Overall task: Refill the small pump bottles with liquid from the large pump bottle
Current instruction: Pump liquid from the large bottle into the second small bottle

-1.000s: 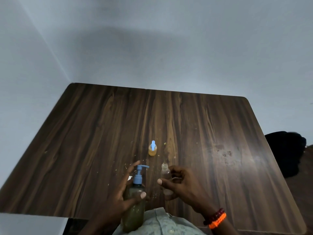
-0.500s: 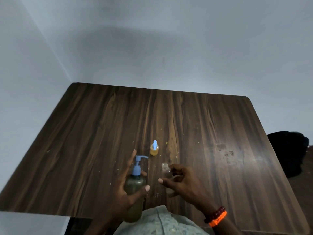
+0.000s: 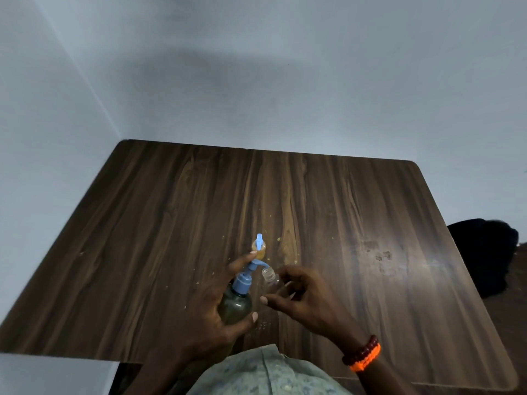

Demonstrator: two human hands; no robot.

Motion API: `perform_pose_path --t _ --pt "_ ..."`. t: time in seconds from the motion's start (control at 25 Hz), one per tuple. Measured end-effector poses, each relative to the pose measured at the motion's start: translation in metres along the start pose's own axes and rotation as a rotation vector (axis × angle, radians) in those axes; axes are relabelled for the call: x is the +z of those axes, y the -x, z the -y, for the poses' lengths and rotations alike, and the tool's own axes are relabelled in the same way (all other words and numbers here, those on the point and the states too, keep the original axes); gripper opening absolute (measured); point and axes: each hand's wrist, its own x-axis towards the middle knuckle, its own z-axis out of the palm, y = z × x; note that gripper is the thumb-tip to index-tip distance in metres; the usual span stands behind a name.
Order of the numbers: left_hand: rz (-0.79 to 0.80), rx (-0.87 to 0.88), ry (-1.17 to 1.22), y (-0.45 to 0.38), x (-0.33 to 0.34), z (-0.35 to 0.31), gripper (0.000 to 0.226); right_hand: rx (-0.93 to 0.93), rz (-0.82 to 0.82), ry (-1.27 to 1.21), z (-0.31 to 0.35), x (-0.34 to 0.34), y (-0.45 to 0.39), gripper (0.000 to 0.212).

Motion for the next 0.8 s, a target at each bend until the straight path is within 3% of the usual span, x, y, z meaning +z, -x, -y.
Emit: perform_pose_path --t 0.32,0.44,0.8 --pt "0.048 0.041 -0.029 0.001 -0.008 -0.003 0.09 -0.029 -0.001 0.035 0.004 -0.001 0.001 0.04" --pt "0.048 0.09 -0.015 -0.003 -0.01 -0.006 0.081 -0.04 0.012 0.03 0.005 0.0 0.004 0.032" --pt "0.118 0.094 -0.002 -0.007 -0.013 -0.012 0.098 -0.035 -0.015 0.05 0.013 -0.001 0.003 0.027"
